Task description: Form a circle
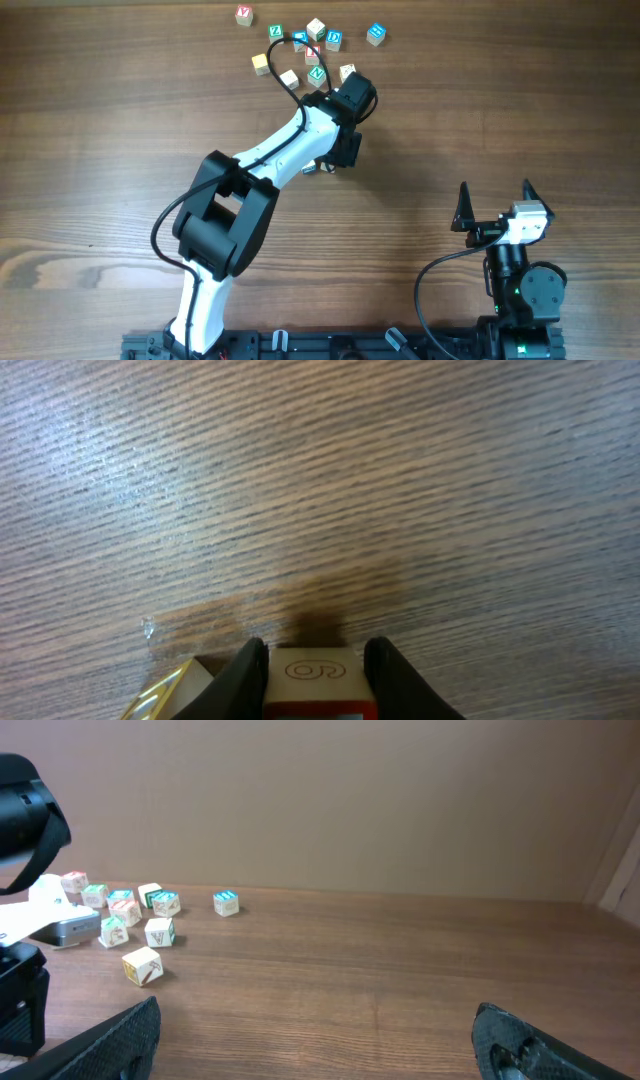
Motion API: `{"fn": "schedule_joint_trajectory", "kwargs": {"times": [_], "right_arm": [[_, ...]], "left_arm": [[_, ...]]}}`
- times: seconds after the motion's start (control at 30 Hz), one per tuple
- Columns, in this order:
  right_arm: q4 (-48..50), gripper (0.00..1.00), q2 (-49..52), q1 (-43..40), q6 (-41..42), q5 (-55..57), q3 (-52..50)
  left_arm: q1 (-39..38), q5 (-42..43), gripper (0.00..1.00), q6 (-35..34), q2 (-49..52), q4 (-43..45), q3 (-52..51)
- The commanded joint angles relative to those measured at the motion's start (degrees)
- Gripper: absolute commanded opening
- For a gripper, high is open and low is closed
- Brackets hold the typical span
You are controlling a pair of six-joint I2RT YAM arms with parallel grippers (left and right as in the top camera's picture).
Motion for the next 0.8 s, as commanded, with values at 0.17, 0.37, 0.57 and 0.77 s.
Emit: {"fn": "schedule_joint_trajectory", "kwargs": {"times": [0.17,0.37,0.57,0.77], "right_arm": [[0.15,1.00,-0.31,0.24,-0.28,0.94,-0.04],[0.15,1.00,-0.31,0.24,-0.28,0.92,-0.04],[0.15,1.00,-0.31,0.24,-0.28,0.92,-0.04],[0.15,1.00,-0.31,0.24,-0.28,0.94,-0.04]], "left_arm": [[0.26,-5.46,0.33,0.17,-1.01,2.19,-1.90],[0.26,-5.46,0.37,0.17,-1.01,2.19,-1.90],[0.26,-5.46,0.35,0.17,-1.01,2.99,-1.90],[0.26,-5.46,0.31,3.39,-1.01,2.58,-1.90]]}}
